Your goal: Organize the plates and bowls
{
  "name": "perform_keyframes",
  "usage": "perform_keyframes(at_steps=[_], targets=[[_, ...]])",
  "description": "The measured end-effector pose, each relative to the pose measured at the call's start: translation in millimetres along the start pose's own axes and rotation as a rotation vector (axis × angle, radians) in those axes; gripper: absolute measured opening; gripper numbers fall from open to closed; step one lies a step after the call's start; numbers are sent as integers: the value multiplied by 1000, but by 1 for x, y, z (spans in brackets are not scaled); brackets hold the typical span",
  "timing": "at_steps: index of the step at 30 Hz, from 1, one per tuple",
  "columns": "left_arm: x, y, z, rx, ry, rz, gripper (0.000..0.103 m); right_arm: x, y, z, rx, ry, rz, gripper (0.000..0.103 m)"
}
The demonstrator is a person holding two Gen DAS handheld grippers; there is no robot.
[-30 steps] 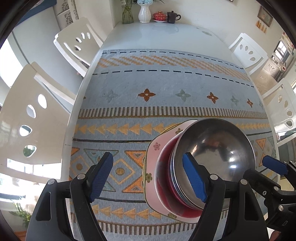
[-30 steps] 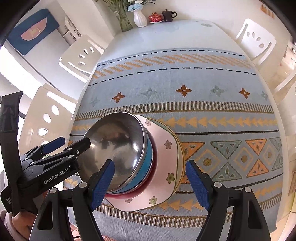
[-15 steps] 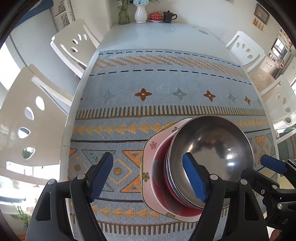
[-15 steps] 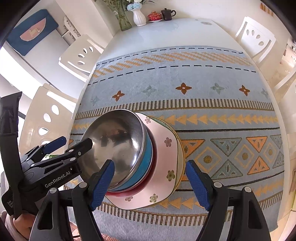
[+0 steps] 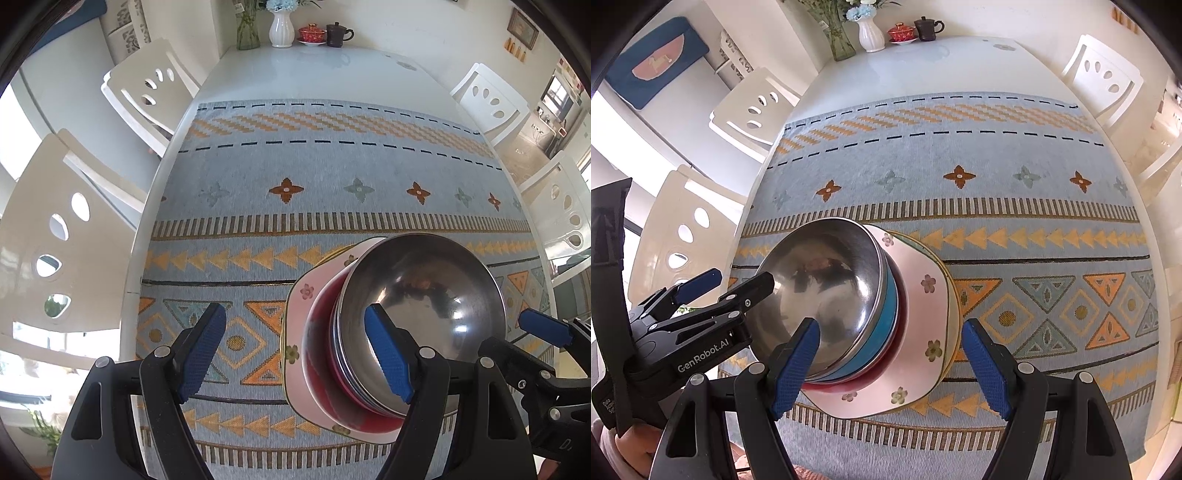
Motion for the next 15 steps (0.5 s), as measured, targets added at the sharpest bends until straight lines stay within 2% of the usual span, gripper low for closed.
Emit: perform_keyframes(at_steps=[15], targets=[[0, 1, -1, -3, -2, -5, 76, 1, -2, -1, 13, 9, 6, 77]])
Point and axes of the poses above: each gripper's, at about its wrist camera, not at the fingertips, and y roughly against the way its jaws point, z to its left, x to its underside, the point moved 5 cm from there along -y, roughly the way its jaws point, and after that the axes turned 9 degrees about -y, right-handed, at the moved point
